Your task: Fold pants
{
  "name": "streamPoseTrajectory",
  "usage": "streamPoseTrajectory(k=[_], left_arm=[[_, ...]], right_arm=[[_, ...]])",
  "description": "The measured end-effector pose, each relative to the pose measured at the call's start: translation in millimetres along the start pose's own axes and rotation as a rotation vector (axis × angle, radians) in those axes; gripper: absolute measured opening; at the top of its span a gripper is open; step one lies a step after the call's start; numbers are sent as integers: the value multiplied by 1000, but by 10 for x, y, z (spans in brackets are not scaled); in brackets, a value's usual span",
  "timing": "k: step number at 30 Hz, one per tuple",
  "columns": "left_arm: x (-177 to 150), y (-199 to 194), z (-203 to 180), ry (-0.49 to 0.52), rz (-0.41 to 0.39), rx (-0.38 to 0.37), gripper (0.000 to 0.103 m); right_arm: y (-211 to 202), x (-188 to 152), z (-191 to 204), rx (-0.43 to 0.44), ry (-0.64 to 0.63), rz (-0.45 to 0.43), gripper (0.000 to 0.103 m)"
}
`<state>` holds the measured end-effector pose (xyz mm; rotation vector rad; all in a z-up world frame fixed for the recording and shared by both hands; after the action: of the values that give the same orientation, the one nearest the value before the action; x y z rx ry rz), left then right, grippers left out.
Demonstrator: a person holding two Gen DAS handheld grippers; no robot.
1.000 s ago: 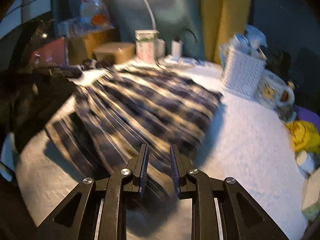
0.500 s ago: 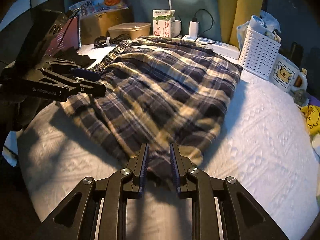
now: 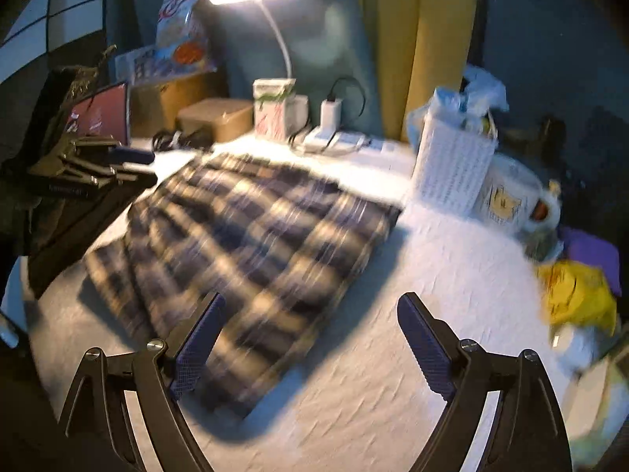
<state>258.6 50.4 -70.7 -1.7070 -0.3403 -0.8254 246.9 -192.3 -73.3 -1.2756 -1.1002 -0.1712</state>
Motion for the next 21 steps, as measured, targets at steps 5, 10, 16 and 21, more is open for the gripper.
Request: streamPoseTrajectory(k=[5,10,16,21], left_arm=[[201,345,47,12,31,-40,54],[223,705,203,-21,90,-30,54],[188,954,394,-55,120,-30,71],[128,1029,513,-93,139,-61,75]], right_arm=[[425,328,-155,38,49,1,50],[965,420,-119,75,50,77,27],[1436,397,-98,56,35,146,26],[1591,527,-188,-2,30,141,23]])
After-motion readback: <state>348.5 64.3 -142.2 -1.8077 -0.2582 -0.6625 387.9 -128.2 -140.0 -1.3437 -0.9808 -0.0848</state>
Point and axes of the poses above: each gripper's, at about its wrist camera, not at the fingertips, and y roughly the way its jaws point, z to its left, x to its top, the point moved 4 cm from there along y, roughly the way its jaws point, and after that the axes turned 6 degrees about -x, right-handed, at the moved point
